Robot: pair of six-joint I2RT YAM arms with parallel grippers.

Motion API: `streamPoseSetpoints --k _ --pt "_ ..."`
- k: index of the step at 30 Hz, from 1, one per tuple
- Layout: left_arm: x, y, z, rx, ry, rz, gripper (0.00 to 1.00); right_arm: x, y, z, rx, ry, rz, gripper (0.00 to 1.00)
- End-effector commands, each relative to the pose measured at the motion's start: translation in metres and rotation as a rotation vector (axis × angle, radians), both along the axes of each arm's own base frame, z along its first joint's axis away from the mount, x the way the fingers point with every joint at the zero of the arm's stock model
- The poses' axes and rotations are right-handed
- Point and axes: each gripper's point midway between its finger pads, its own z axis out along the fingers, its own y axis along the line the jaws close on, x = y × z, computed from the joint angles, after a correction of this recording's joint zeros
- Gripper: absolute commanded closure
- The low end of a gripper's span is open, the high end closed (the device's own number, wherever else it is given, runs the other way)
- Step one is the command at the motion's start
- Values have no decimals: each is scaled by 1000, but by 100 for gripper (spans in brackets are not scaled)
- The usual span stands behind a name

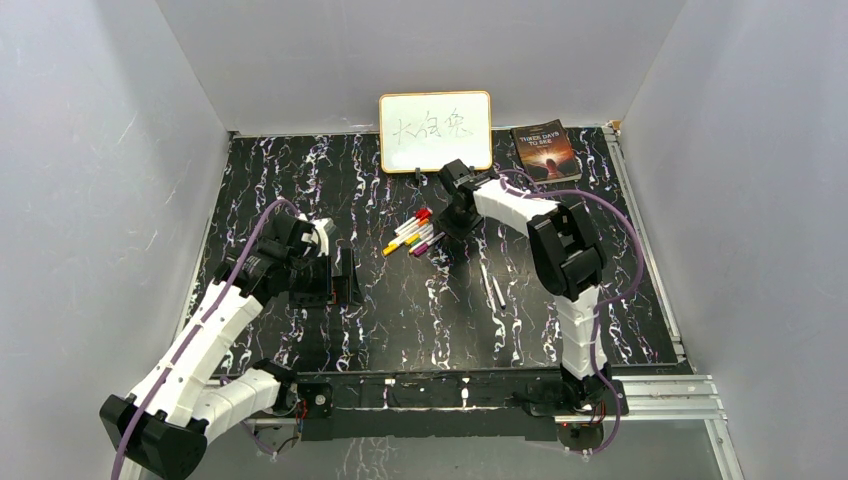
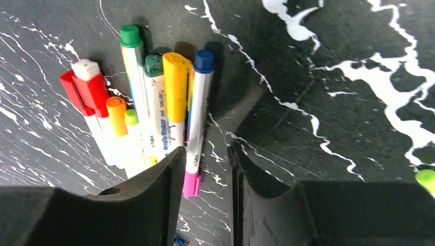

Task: Open the pen caps
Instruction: Pick up the pen from the center of the board.

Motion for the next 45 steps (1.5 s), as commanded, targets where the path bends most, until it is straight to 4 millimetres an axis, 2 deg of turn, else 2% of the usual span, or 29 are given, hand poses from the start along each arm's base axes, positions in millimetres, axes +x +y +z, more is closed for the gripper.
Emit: streamPoseSetpoints --k 1,10,20,24,33,36,42,45 --pt "-4 -1 -1 -14 10 -14 2 17 13 6 27 -34 -9 66" --pt "-2 -3 1 -20 9 -15 2 3 2 -14 -27 37 -12 70" --pt "-5 -1 1 -18 12 -15 2 -14 -16 -18 -99 75 -3 73" --pt "-7 -1 1 -22 8 -7 2 -19 -22 -23 -137 110 14 79" --pt "-6 -2 4 -39 0 6 2 -38 -37 -45 -222 234 38 75" --pt "-7 -2 6 -40 -3 8 2 -41 -37 -49 -231 245 47 79" --pt "-10 -6 15 -75 -9 -2 2 -47 -43 -48 -236 218 65 99" --pt "-13 -13 24 -122 -15 -34 2 -40 -38 -39 -194 141 110 100"
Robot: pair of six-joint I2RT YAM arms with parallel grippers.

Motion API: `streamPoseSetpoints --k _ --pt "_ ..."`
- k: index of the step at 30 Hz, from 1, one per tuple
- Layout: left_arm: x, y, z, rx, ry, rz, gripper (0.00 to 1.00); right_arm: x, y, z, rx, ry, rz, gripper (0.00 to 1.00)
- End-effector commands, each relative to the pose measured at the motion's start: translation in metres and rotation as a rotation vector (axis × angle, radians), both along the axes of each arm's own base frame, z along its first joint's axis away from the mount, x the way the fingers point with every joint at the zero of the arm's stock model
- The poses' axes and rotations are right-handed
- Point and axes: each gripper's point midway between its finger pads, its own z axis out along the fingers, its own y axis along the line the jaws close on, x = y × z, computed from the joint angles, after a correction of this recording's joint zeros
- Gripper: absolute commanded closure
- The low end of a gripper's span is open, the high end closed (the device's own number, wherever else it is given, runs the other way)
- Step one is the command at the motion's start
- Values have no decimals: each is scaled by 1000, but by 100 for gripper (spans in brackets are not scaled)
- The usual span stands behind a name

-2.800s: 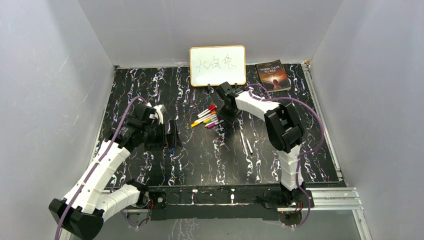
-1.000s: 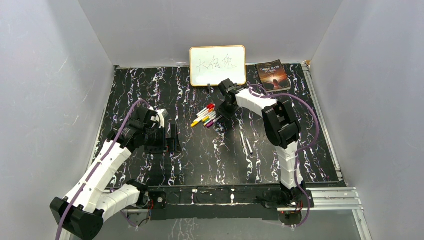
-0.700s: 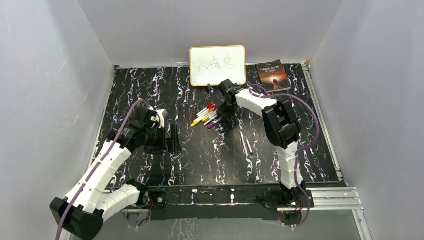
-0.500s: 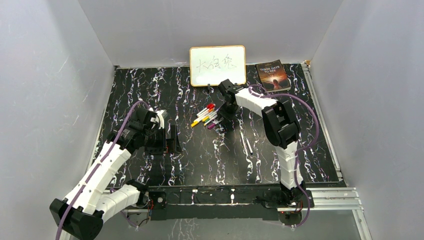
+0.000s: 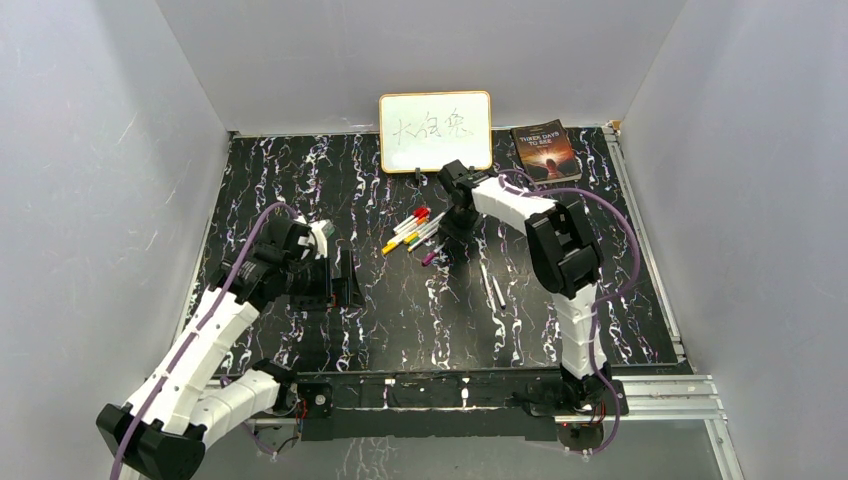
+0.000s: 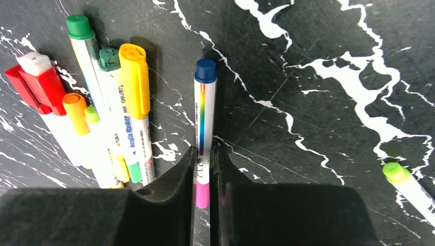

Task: Open the pen caps
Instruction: Pick up the pen from the center of the board.

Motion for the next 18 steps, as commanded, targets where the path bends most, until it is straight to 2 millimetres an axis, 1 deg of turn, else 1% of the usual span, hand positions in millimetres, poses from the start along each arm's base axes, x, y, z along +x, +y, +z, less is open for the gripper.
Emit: streamPoseSetpoints --k 1,3,6,9,11,15,16,18 --pt "-8 -12 23 -96 -17 -44 2 -22 -28 -21 -113 16 82 100" --pt "-10 -14 27 -117 -22 -58 2 -15 -24 -8 -92 -52 136 100" --pt "-14 -18 29 -151 -21 -62 1 -9 -24 13 -86 -126 200 100" --pt "-17 -24 30 -199 -14 -58 2 -10 -18 37 -48 -196 271 100" --pt "-18 -30 32 -242 -16 -55 2 -18 -13 51 -13 -236 317 100" --pt "-18 -44 32 -343 -3 -56 2 -35 -2 86 57 -332 408 100" --pt "-18 -49 32 -377 2 -63 2 -40 1 103 82 -373 421 100" --pt "-16 -57 30 -431 12 -67 2 -53 5 119 94 -412 488 100"
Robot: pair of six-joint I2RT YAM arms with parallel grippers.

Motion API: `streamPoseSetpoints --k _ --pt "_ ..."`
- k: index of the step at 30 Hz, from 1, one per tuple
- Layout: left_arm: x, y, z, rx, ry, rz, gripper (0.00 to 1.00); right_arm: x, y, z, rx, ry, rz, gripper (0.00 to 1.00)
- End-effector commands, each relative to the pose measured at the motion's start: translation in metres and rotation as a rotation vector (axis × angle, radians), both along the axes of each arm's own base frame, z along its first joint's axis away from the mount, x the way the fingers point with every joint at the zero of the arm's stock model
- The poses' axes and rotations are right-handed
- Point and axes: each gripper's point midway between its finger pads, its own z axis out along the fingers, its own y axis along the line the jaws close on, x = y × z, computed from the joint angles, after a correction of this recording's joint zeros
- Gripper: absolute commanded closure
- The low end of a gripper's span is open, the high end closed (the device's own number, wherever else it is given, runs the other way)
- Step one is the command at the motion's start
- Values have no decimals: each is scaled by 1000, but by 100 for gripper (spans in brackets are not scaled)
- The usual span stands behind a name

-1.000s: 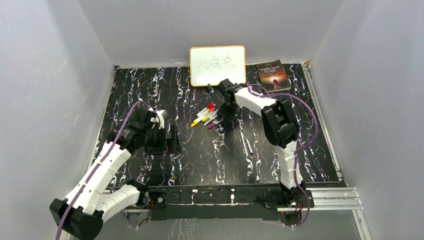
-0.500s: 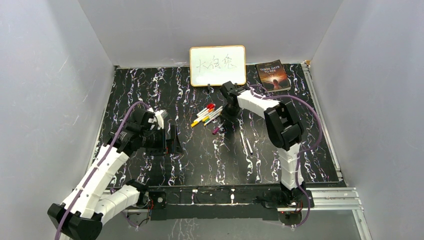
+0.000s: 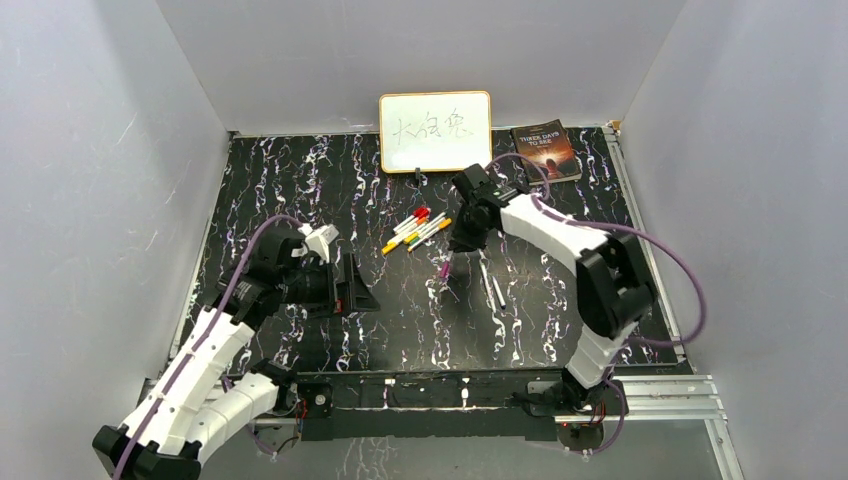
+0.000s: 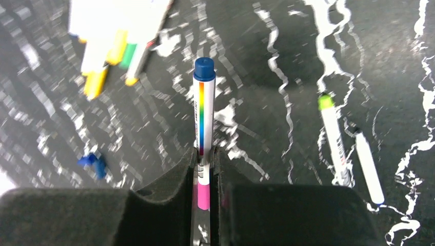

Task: Open the pen caps
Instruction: Pick up the pen from the center of the board, then open the pen cap from the pen.

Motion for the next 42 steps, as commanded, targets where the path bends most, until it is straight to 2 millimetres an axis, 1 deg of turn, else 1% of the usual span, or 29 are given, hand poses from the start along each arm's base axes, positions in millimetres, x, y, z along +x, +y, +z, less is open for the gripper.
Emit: streamPoseSetpoints --k 1,4,6,8,9,10,11,14,17,19,22,24,27,32,35,39,42 --pt "2 -25 6 -175 35 -25 2 -14 26 67 114 -195 178 100" --pt "7 -38 8 -249 48 -46 2 -41 34 85 149 -221 266 100" --pt "13 -48 14 -290 30 -61 2 -60 33 97 165 -239 310 100" --pt "15 -61 19 -311 21 -84 2 -78 33 102 189 -244 351 100" --pt "16 -69 21 -316 17 -95 2 -86 31 105 203 -248 362 100" --pt "14 -79 24 -320 7 -121 2 -94 29 113 229 -263 372 100" --pt "11 -90 25 -318 1 -142 2 -101 28 115 247 -261 385 100" --pt "-1 -124 18 -301 -2 -198 2 -116 19 125 264 -276 398 100" --pt "-10 -147 9 -286 -6 -210 1 -124 11 133 267 -293 394 100" --pt "-15 -157 5 -297 -11 -203 2 -128 10 134 277 -295 392 100" --pt "-24 -168 1 -292 -11 -210 2 -132 11 136 303 -291 385 100" --pt "-27 -171 0 -272 -27 -206 2 -133 12 138 324 -288 377 100" --pt "-22 -176 6 -279 -73 -176 2 -135 15 139 359 -281 357 100" --pt "-12 -187 15 -325 -144 -137 2 -136 28 149 481 -290 309 100" --pt "-9 -193 16 -338 -173 -117 2 -139 34 152 558 -285 279 100" --pt "-8 -199 18 -342 -211 -98 4 -141 35 150 604 -275 236 100" --pt "-9 -203 22 -344 -237 -90 6 -142 35 152 633 -274 207 100"
